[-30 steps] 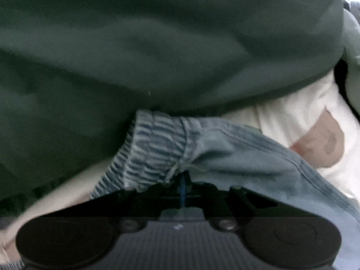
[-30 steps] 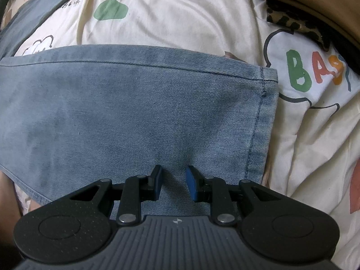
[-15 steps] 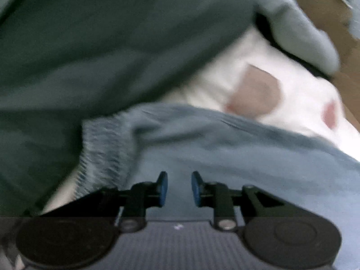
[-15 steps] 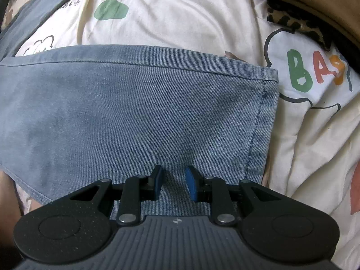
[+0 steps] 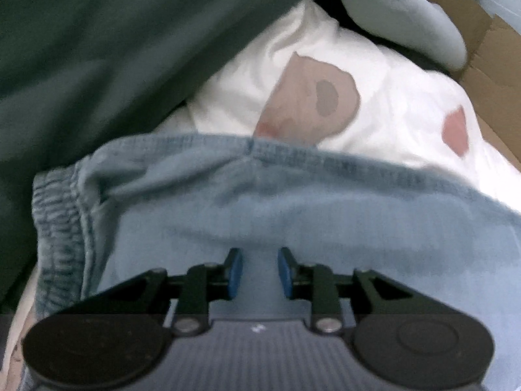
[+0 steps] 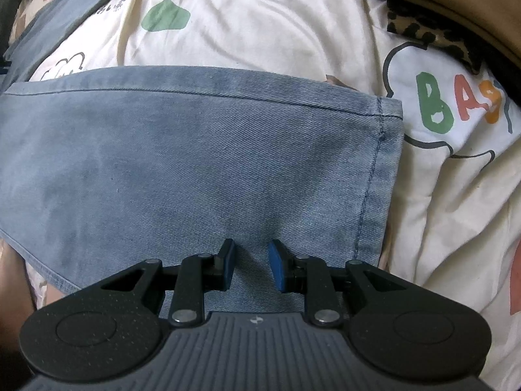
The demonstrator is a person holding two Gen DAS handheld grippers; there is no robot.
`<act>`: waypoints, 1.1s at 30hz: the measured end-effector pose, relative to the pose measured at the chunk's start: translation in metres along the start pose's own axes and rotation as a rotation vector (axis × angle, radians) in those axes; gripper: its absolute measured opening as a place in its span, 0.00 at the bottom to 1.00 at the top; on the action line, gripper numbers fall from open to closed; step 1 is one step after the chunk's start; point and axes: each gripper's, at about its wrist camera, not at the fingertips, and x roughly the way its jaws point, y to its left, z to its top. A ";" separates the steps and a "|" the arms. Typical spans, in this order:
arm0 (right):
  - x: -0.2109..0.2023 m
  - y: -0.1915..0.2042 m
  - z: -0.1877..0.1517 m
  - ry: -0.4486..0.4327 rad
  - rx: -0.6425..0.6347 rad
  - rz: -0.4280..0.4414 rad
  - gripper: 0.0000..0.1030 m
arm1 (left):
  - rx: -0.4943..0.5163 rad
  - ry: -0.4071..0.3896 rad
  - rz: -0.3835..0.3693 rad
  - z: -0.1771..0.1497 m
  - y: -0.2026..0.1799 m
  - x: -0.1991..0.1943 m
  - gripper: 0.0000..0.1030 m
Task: Fold clothes
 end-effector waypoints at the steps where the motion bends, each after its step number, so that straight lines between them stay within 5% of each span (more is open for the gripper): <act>1: 0.000 0.000 -0.001 -0.002 0.001 0.002 0.28 | -0.003 0.001 0.010 0.006 0.001 0.004 0.39; 4: 0.000 0.001 0.016 0.005 0.002 0.001 0.28 | -0.011 0.016 0.048 0.027 0.001 0.012 0.44; 11: 0.003 0.005 0.023 0.029 0.014 0.000 0.28 | -0.011 0.007 0.051 0.046 0.000 -0.015 0.38; 20: -0.001 0.004 0.014 0.002 0.044 0.002 0.33 | -0.076 0.037 -0.090 0.019 0.018 -0.064 0.46; 23: -0.001 0.007 0.010 -0.001 0.055 0.004 0.41 | -0.085 0.041 -0.101 0.011 0.026 -0.078 0.49; 33: -0.030 -0.005 -0.016 -0.082 0.077 0.028 0.42 | -0.052 -0.004 -0.089 -0.003 0.042 -0.178 0.66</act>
